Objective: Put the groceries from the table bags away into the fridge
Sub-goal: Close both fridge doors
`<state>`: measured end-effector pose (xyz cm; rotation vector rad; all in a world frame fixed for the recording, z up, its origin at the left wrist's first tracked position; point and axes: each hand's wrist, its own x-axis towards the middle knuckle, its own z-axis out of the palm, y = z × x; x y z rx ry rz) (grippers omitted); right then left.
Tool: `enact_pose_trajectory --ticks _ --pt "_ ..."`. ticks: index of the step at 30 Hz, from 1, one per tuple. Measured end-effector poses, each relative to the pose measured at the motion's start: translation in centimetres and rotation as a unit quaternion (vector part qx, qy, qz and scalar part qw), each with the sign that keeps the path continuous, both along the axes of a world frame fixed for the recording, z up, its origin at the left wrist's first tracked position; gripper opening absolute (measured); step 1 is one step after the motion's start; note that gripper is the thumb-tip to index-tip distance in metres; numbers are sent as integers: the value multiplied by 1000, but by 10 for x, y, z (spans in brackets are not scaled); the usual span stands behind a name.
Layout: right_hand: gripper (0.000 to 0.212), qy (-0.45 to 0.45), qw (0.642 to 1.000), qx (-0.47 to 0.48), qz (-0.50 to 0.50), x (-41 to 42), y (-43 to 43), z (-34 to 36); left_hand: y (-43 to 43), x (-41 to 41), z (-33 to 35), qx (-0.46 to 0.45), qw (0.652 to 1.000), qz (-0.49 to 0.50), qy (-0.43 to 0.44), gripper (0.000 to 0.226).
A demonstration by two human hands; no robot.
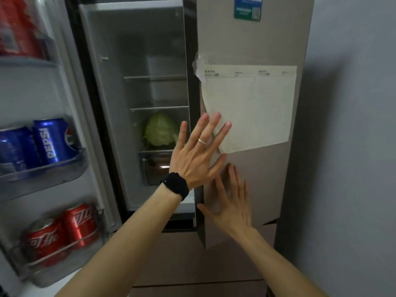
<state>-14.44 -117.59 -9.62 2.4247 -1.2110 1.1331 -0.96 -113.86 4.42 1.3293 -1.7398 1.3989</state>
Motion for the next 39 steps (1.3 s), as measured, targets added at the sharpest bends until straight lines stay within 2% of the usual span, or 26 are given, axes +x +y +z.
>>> enact_pose_trajectory --ticks 5,9,18,23,26,28,32,36,39 --pt "95 65 995 -74 -2 2 -40 0 -43 39 -14 38 998 54 -18 60" --pt "87 112 987 -113 -20 3 -66 1 -68 59 -15 52 997 57 -18 61" --pt "85 114 981 -154 -43 16 -93 -10 -96 76 -22 52 998 18 -7 62" --pt "86 151 985 -76 -43 11 -73 0 -84 66 -21 83 995 55 9 61" --pt "92 156 987 -7 -31 8 -51 13 -68 53 -20 118 989 70 51 63" --pt "86 155 987 49 -20 4 -34 20 -47 45 -27 154 981 74 91 65" --pt "67 99 987 119 43 -4 13 10 20 47 -71 209 950 82 219 67" --pt "55 18 980 158 120 6 67 -15 100 69 -122 254 913 146 284 65" --pt "52 -20 968 181 170 29 108 -33 164 91 -146 244 895 183 324 63"
